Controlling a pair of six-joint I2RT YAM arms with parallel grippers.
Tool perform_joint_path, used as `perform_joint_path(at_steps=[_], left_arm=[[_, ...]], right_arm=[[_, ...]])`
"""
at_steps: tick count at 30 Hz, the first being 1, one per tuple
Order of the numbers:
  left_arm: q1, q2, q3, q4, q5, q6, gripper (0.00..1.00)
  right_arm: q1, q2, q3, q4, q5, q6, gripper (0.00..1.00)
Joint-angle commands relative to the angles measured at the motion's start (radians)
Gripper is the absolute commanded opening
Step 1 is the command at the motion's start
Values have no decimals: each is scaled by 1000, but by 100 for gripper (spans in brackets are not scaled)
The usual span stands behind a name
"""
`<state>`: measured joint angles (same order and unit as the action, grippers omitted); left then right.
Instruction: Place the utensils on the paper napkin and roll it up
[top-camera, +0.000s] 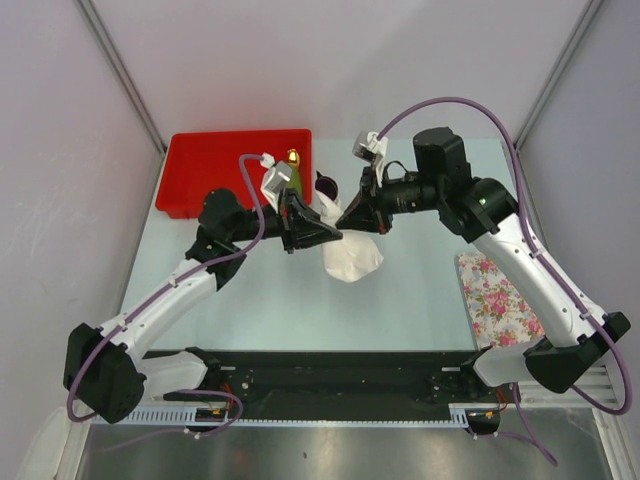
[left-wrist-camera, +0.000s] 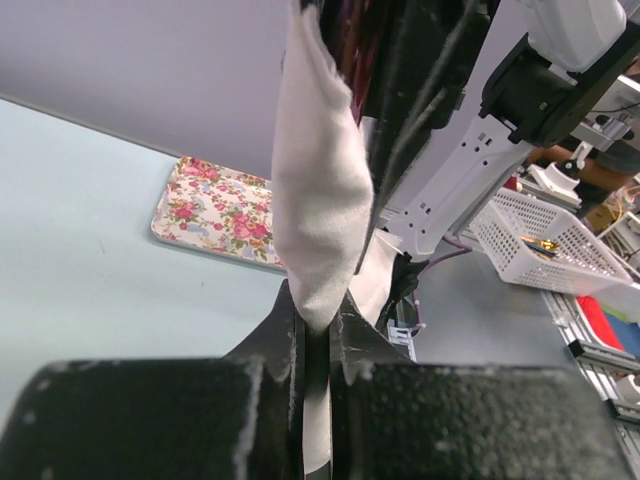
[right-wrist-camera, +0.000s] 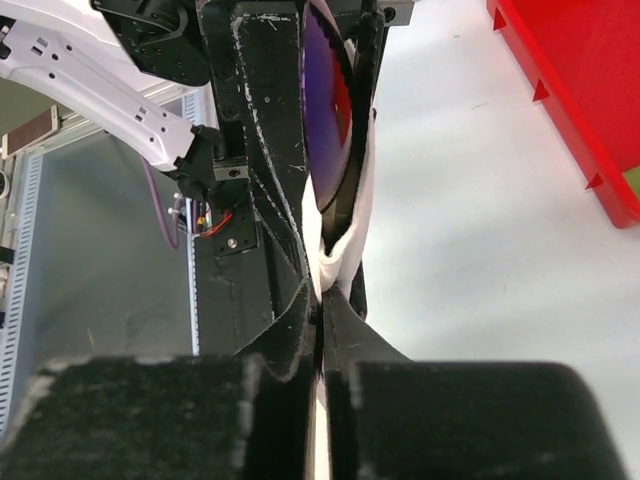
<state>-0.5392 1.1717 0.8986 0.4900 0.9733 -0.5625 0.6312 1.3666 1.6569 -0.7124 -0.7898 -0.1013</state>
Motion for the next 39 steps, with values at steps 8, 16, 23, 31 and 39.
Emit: perform_joint_path(at_steps=[8, 16, 23, 31, 39], left_arm=[[54, -26, 8, 113, 59, -73, 0], [73, -20, 36, 98, 79, -54, 0], [73, -20, 37, 125, 85, -77, 0], [74, -29, 26, 156, 104, -106, 0], [67, -32, 8, 263, 136, -221, 0]], right_arm=[[-60, -60, -12, -44, 5, -46, 96], [-71, -103, -98, -222, -38, -149, 87], [-71, -86, -111, -298, -63, -222, 51], [-62, -32, -71, -378, -91, -307, 12], [-83, 5, -55, -296, -26, -336, 0]])
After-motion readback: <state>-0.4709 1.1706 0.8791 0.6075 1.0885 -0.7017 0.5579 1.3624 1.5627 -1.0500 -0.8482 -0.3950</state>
